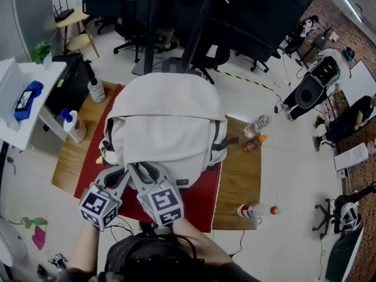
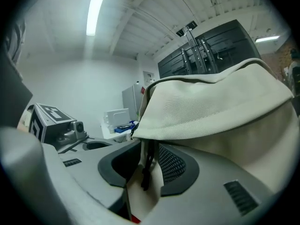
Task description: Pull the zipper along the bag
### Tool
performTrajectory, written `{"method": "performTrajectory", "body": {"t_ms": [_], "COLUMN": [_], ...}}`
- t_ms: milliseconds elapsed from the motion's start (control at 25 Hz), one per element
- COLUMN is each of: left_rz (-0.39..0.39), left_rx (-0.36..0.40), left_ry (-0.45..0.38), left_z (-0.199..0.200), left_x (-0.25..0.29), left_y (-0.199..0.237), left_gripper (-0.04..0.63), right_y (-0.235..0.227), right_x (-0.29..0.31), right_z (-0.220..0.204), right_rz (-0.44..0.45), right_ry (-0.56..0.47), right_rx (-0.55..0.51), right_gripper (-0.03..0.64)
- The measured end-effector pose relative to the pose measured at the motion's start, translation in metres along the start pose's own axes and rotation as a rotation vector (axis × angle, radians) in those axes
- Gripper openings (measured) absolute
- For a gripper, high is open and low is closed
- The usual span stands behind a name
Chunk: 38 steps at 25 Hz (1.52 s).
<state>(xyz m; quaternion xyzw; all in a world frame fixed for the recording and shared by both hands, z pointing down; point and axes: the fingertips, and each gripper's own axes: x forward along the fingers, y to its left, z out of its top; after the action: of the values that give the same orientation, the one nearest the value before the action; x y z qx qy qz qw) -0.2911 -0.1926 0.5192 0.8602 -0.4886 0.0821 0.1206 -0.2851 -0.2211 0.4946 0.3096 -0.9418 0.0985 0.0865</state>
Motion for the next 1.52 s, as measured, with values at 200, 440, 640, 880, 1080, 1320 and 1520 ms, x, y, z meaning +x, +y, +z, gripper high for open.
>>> {"method": "performTrajectory", "body": {"t_ms": [200, 440, 640, 880, 1080, 1320, 1520], "left_rz": [-0.025, -0.015, 0.02, 0.025, 0.055, 0.077, 0.077], "left_rx": [-0.013, -0.021, -0.059, -0.078, -0.099, -0.099, -0.089], "left_ry": [0.007, -0.001, -0.015, -0.017, -0.043, -0.044, -0.028], "left_z": [0.004, 0.003, 0.003, 0.009, 0.011, 0.009, 0.011], "left_x": [-0.002, -0.002, -0.004, -0.006, -0.01, -0.009, -0.004], "left_y": [-0.001, 0.002, 0.007, 0.001, 0.001, 0.003, -0.003], "left_gripper": [0.06, 0.059, 0.058, 0.057, 0.057, 0.057, 0.057], "right_y": [0.001, 0.002, 0.003, 0.003, -0.022, -0.111, -0.165], "right_x": [0.001, -0.002, -0.01, -0.022, -0.04, -0.097, -0.131], "right_z": [0.003, 0.005, 0.008, 0.012, 0.016, 0.024, 0.031], "right_rz": [-0.033, -0.073, 0.009, 0.026, -0.032, -0.264, -0.377], "right_ry": [0.003, 0.021, 0.018, 0.027, 0.023, 0.004, 0.02], "right_rx": [-0.09, -0.21, -0.175, -0.25, -0.26, -0.233, -0.295], "right_gripper": [0.083, 0.032, 0.021, 0.021, 0.02, 0.02, 0.021]}}
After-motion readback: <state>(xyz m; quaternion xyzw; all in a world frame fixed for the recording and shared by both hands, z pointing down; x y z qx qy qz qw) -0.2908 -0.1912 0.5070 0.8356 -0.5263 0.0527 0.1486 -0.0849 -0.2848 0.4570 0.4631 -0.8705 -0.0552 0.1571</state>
